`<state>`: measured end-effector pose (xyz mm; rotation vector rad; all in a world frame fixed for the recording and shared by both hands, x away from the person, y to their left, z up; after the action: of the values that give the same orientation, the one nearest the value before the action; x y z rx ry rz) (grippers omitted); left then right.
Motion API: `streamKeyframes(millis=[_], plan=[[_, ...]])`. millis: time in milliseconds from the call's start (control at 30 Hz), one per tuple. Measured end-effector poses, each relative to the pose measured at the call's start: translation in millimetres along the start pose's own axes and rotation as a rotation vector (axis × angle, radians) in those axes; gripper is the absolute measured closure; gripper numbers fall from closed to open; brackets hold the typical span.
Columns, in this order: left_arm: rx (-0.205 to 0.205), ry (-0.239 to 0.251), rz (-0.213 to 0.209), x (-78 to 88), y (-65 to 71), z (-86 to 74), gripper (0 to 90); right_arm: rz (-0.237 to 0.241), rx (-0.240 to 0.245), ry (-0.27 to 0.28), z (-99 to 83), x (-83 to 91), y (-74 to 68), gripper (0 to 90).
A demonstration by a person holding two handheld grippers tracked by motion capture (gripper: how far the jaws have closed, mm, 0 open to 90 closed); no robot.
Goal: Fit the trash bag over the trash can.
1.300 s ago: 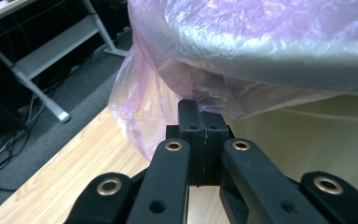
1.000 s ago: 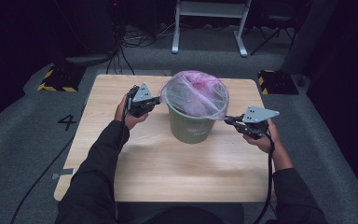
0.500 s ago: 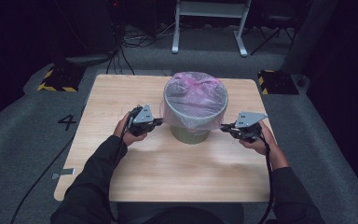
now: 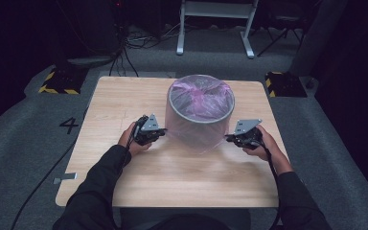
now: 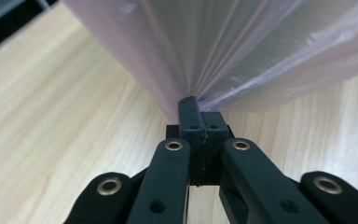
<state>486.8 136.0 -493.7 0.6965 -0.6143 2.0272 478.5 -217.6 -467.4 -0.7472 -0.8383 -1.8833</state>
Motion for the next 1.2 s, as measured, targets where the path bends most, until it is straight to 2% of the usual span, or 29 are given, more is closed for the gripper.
streamKeyframes(millis=[33,100,167,200,233,267,300,367,400,433,467,533,567,633,667,733,833,933,1000,1100,1200], plan=[[0.009,0.005,-0.004,-0.1,-1.2,-0.6,90.0,0.006,-0.018,0.008,-0.9,-1.1,1.3,90.0],[0.031,0.004,0.021,1.5,-3.6,-2.4,89.8,0.021,-0.045,0.024,-2.4,-2.6,4.0,90.0],[0.081,0.011,0.041,3.5,-5.2,-4.7,72.2,0.009,-0.066,0.01,-4.0,-6.2,6.2,90.0],[0.099,0.016,0.042,4.8,-4.8,-7.4,67.3,0.009,-0.074,0.007,-4.7,-7.6,6.4,90.0],[0.106,0.017,0.031,6.2,-3.7,-11.0,67.3,0.005,-0.081,0.005,-5.8,-10.1,6.8,90.0],[0.116,0.019,0.036,6.5,-2.6,-13.7,62.1,0.007,-0.095,0.003,-7.2,-12.9,7.2,90.0],[0.131,0.01,0.038,6.9,-1.0,-17.2,56.2,0.011,-0.108,0.004,-8.3,-14.8,7.2,90.0],[0.176,-0.053,0.053,9.2,1.7,-23.9,35.5,-0.003,-0.128,-0.005,-11.8,-18.9,8.2,87.5],[0.196,-0.059,0.058,12.0,2.5,-25.9,27.0,0.0,-0.146,0.003,-13.6,-19.3,8.7,85.8],[0.226,-0.043,0.039,17.7,4.5,-29.0,22.7,0.006,-0.16,0.014,-14.4,-18.9,9.5,83.6],[0.233,-0.035,0.033,20.8,5.5,-30.7,20.1,0.001,-0.182,0.03,-15.4,-17.4,11.1,81.8],[0.252,-0.05,0.048,27.1,9.1,-35.5,18.3,0.016,-0.187,0.047,-16.9,-14.9,11.3,81.2],[0.259,-0.068,0.068,30.3,10.4,-39.0,18.4,0.02,-0.189,0.049,-17.4,-14.2,10.6,77.9],[0.291,-0.07,0.062,35.1,13.5,-45.2,18.3,0.007,-0.184,0.049,-19.3,-11.7,8.3,66.1],[0.293,-0.068,0.061,37.1,13.7,-47.5,18.0,0.01,-0.203,0.057,-21.1,-9.2,6.9,62.1],[0.317,-0.082,0.051,41.2,16.1,-52.7,16.9,0.037,-0.221,0.086,-24.4,-4.3,5.1,54.6],[0.329,-0.105,0.044,44.6,19.9,-59.0,16.8,0.046,-0.252,0.096,-28.6,3.1,5.1,40.7],[0.325,-0.129,0.046,45.4,24.2,-63.8,16.7,0.054,-0.286,0.132,-34.9,14.3,4.1,33.1],[0.321,-0.143,0.045,46.1,25.6,-65.9,16.9,0.051,-0.288,0.138,-38.7,20.0,3.0,28.4],[0.341,-0.157,0.043,45.4,26.3,-68.9,17.3,0.048,-0.306,0.157,-44.5,28.8,2.4,24.6],[0.326,-0.168,0.055,43.2,27.4,-71.2,17.3,0.04,-0.31,0.162,-47.0,35.2,2.0,20.9]])
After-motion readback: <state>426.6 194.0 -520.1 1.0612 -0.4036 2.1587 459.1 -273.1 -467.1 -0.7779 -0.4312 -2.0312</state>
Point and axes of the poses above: each handheld gripper's, and its own axes: x roughly backward along the jaws, z roughly out of its top, y roughly to its right, the point moved 3 cm from there along -x, roughly forward along the jaws, and after that the axes turned 6 degrees about -y, right-handed, at the moved point
